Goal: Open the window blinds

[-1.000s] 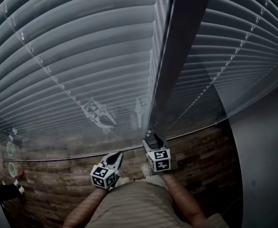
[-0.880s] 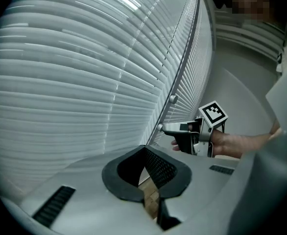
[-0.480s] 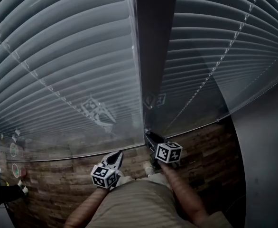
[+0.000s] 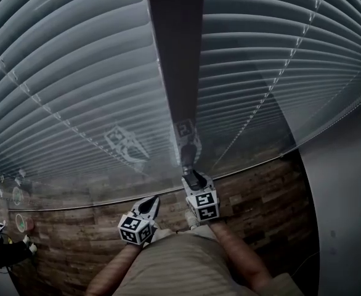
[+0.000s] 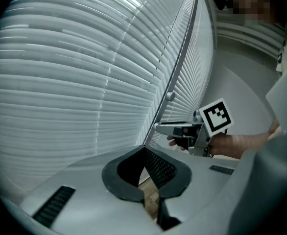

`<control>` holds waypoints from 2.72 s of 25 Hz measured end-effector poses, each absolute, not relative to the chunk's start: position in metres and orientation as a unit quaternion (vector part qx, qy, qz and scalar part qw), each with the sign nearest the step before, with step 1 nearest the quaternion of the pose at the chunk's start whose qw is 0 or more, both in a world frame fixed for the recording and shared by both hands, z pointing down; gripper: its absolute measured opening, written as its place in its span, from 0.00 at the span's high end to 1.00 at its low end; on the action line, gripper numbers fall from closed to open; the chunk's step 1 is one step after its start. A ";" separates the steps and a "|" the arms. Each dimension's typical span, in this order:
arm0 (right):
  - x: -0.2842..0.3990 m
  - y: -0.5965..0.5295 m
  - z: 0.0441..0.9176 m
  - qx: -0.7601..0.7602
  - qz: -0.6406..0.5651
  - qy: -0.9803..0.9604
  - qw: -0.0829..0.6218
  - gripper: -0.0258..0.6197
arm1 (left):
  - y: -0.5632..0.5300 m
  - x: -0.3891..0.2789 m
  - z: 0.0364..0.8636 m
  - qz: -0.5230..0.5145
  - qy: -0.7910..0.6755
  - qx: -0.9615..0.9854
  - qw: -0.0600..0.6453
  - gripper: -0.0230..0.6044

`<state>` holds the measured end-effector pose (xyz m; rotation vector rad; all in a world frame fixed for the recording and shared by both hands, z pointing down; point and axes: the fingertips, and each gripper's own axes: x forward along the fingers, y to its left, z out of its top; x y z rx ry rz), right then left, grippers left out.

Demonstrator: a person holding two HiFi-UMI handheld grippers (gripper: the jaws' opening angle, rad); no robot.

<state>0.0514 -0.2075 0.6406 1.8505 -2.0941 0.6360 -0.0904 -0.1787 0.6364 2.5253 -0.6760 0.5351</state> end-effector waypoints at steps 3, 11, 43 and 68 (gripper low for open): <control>0.060 -0.203 0.643 0.616 0.317 -0.721 0.026 0.67 | -0.179 -0.092 0.637 0.193 -0.250 0.919 0.234 0.94; 0.059 -0.208 0.649 0.547 0.461 -0.690 -0.112 0.76 | -0.177 -0.090 0.640 0.197 -0.253 0.918 0.236 0.94; 0.065 -0.211 0.655 0.601 0.340 -0.718 0.087 0.76 | -0.191 -0.080 0.632 0.181 -0.318 0.901 0.233 0.94; 0.071 -0.212 0.654 0.478 0.463 -0.738 -0.113 0.75 | -0.181 -0.059 0.612 0.137 -0.364 0.898 0.205 0.94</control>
